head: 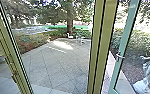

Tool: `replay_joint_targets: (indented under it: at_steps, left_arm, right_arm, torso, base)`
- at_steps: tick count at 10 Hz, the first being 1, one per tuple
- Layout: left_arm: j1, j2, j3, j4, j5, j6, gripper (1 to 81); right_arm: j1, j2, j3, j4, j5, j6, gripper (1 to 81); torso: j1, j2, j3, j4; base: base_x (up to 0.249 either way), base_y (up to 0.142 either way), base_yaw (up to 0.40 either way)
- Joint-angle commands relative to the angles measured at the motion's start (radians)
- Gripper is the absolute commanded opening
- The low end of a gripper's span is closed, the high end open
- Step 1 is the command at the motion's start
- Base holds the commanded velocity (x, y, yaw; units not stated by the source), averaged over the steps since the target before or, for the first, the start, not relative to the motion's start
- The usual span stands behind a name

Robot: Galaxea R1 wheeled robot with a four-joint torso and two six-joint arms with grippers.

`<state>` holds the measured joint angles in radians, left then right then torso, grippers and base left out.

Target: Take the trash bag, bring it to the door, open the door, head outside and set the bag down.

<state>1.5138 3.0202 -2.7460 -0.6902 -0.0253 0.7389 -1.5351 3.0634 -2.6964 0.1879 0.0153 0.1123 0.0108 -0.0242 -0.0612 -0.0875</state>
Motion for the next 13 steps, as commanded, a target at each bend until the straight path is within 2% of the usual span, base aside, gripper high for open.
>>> replay_joint_targets:
  at_steps: [1,5,13]
  left_arm:
    - [-0.042,0.002,-0.003,0.035,0.074,0.01,1.0]
    - [-0.042,0.0,-0.003,0.035,0.076,0.01,1.0]
    - [-0.042,0.002,-0.003,0.037,0.076,0.01,1.0]
  right_arm:
    - [0.04,0.01,0.006,-0.01,-0.058,-0.005,81.1]
    - [0.04,0.013,0.006,-0.011,-0.058,-0.006,81.1]
    - [0.034,0.013,0.006,-0.011,-0.041,-0.005,81.1]
  torso:
    - [0.0,0.0,0.0,0.0]
    - [0.0,0.0,0.0,0.0]
    - [0.0,0.0,0.0,0.0]
  base:
    - [0.0,0.0,0.0]
    - [0.0,0.0,-0.026]
    - [0.0,0.0,-0.161]
